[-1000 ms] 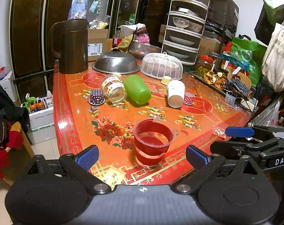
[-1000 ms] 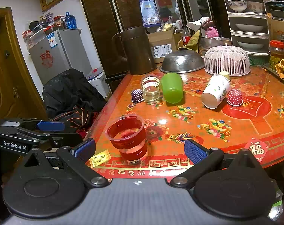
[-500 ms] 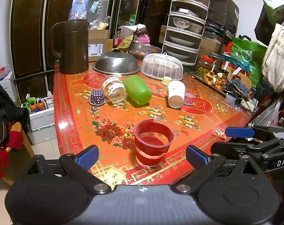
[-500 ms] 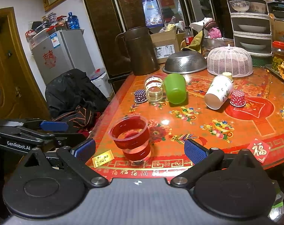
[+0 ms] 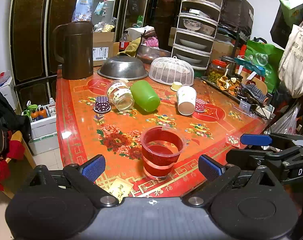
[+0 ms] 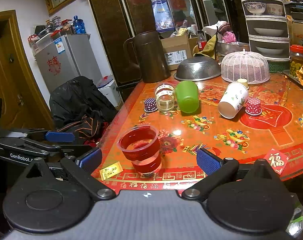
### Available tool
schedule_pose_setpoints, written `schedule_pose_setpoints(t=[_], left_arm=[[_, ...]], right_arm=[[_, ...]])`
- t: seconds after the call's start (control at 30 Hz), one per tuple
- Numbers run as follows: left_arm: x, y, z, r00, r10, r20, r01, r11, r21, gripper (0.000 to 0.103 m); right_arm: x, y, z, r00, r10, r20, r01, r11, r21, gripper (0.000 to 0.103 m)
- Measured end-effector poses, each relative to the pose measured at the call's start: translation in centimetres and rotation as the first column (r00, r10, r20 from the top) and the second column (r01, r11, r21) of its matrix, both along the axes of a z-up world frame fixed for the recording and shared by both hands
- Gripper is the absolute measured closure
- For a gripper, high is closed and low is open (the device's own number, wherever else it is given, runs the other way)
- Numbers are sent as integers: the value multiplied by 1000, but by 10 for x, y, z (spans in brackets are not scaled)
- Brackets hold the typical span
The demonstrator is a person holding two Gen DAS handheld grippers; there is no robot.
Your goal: Flip cup upright
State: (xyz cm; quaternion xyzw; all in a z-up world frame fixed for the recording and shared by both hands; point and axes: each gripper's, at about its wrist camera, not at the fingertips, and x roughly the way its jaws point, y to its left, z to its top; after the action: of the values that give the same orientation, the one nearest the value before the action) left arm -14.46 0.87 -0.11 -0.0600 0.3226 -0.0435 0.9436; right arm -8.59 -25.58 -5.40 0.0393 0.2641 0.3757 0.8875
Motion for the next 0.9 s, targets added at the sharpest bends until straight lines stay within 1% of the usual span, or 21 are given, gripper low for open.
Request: schedule_pose_setpoints(t=[0.9], left_arm=[[1, 1, 0, 1000, 2, -1, -2, 1000, -4, 3]], right_arm=[[0, 0, -2, 1000, 1, -3, -1, 1000, 4, 1]])
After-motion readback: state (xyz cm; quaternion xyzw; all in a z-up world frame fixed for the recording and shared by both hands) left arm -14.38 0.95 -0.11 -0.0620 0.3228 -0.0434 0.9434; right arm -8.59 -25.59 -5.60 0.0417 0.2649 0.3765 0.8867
